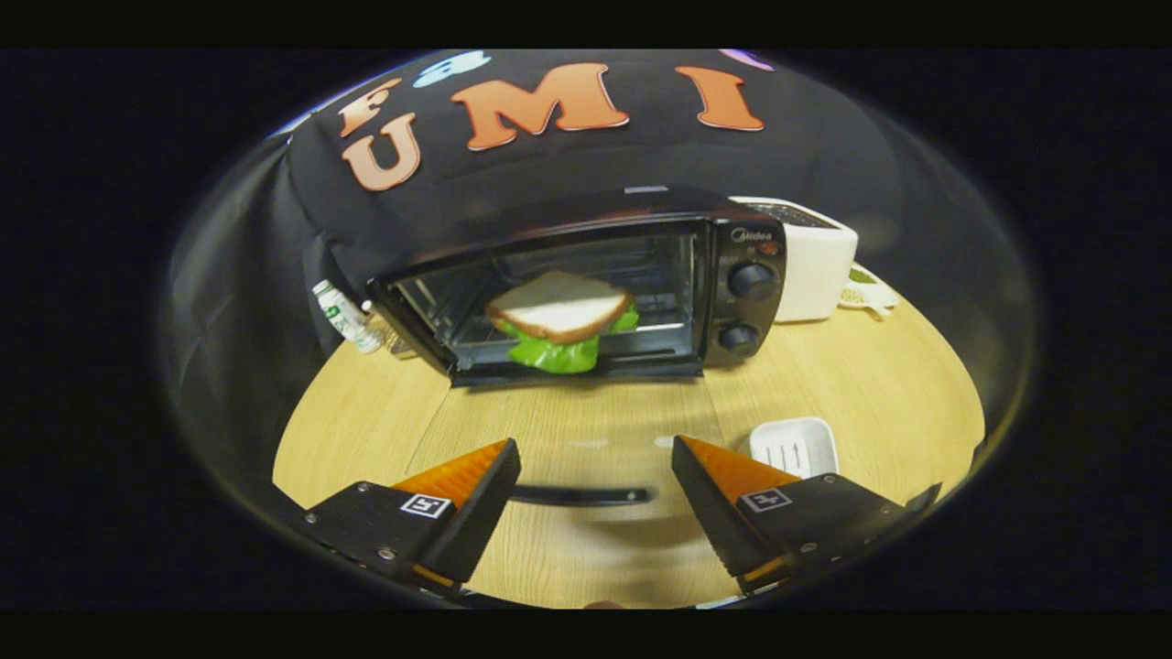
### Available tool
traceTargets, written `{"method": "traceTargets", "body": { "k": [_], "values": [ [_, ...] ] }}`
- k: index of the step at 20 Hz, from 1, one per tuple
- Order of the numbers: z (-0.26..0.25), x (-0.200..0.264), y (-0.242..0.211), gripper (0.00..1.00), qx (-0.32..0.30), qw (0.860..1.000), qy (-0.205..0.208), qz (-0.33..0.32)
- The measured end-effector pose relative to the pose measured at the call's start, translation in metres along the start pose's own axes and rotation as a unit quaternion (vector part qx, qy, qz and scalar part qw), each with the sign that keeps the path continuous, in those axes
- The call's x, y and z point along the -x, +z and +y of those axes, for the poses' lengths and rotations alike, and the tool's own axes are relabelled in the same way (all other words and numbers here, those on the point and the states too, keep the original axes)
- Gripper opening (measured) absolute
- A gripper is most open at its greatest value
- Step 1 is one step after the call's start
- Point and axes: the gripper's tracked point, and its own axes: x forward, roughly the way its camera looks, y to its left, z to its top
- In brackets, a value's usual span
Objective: Open the toaster oven, put the food inside, and close the toaster oven door.
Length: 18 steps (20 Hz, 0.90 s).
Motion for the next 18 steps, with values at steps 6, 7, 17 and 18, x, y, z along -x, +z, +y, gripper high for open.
{"method": "traceTargets", "body": {
  "k": [6, 7, 17, 18],
  "values": [
    [0.017, 0.002, -0.063, 0.99, 0.040, 0.996, 0.009, 0.082],
    [0.013, 0.000, -0.070, 0.99, 0.050, 0.995, 0.004, 0.088],
    [0.018, -0.044, -0.069, 1.00, 0.052, 0.992, -0.025, 0.110],
    [0.019, -0.043, -0.067, 1.00, 0.043, 0.993, -0.022, 0.109]
  ]
}}
